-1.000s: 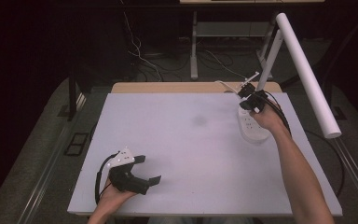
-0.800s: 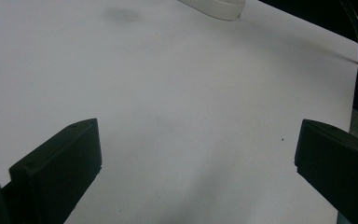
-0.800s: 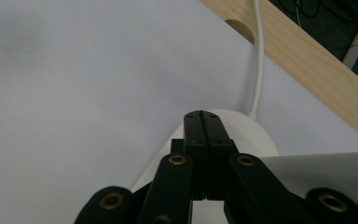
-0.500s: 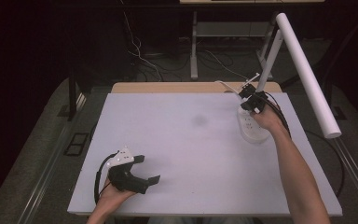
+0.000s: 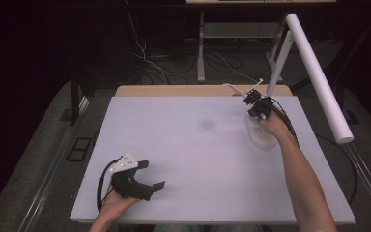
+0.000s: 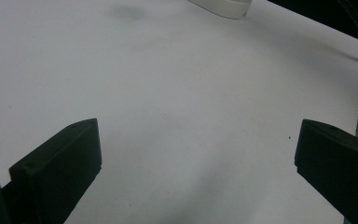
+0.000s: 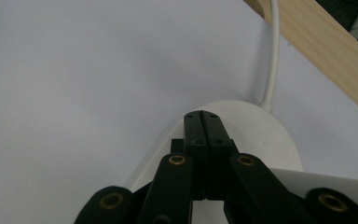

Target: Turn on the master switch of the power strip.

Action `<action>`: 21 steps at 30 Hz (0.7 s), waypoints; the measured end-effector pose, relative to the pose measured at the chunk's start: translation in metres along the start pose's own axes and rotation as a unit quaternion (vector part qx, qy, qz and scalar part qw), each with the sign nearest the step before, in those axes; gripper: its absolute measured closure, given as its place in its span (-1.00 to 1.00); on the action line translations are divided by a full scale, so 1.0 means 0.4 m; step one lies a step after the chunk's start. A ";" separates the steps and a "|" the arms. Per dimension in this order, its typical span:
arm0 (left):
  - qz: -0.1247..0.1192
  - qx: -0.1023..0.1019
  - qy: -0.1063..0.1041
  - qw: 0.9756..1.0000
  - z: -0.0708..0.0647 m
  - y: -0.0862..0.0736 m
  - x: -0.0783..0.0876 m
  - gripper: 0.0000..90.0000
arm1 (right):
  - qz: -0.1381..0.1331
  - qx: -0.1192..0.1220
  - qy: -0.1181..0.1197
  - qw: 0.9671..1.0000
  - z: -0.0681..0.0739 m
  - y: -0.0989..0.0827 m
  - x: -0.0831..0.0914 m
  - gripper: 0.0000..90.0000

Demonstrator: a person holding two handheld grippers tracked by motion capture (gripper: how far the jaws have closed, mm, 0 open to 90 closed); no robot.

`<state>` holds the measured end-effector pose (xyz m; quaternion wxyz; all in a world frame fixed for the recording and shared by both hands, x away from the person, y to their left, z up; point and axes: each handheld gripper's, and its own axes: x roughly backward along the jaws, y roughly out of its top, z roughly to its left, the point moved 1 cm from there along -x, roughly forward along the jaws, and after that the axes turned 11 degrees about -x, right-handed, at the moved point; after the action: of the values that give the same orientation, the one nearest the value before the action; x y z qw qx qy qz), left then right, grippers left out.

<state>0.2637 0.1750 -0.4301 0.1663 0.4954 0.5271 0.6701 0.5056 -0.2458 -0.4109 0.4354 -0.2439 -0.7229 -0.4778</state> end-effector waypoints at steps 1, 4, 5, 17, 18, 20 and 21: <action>0.000 0.000 0.000 1.000 0.000 0.000 0.000 -1.00 | 0.001 0.000 -0.010 1.000 0.005 0.002 -0.002 0.99; 0.000 -0.001 0.000 1.000 -0.001 0.000 -0.001 -1.00 | 0.006 -0.001 -0.012 1.000 0.006 0.004 -0.002 0.99; 0.000 -0.001 0.000 1.000 -0.001 0.000 -0.001 -1.00 | 0.008 0.000 -0.013 1.000 0.005 0.005 -0.002 0.99; 0.001 -0.005 0.001 1.000 -0.004 -0.002 0.002 -1.00 | 0.004 -0.021 -0.009 1.000 0.002 0.001 -0.005 1.00; 0.001 -0.005 0.001 1.000 -0.004 -0.002 0.002 -1.00 | 0.003 -0.023 -0.010 1.000 0.002 0.000 -0.005 1.00; 0.006 -0.008 0.001 1.000 -0.005 -0.003 0.001 -1.00 | 0.003 -0.022 -0.013 1.000 0.005 -0.001 -0.006 1.00; 0.007 -0.008 0.001 1.000 -0.006 -0.003 0.001 -1.00 | 0.002 -0.022 -0.014 1.000 0.005 -0.001 -0.007 1.00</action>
<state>0.2614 0.1745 -0.4310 0.1651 0.4968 0.5182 0.6763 0.5059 -0.2441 -0.4139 0.4206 -0.2615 -0.7179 -0.4892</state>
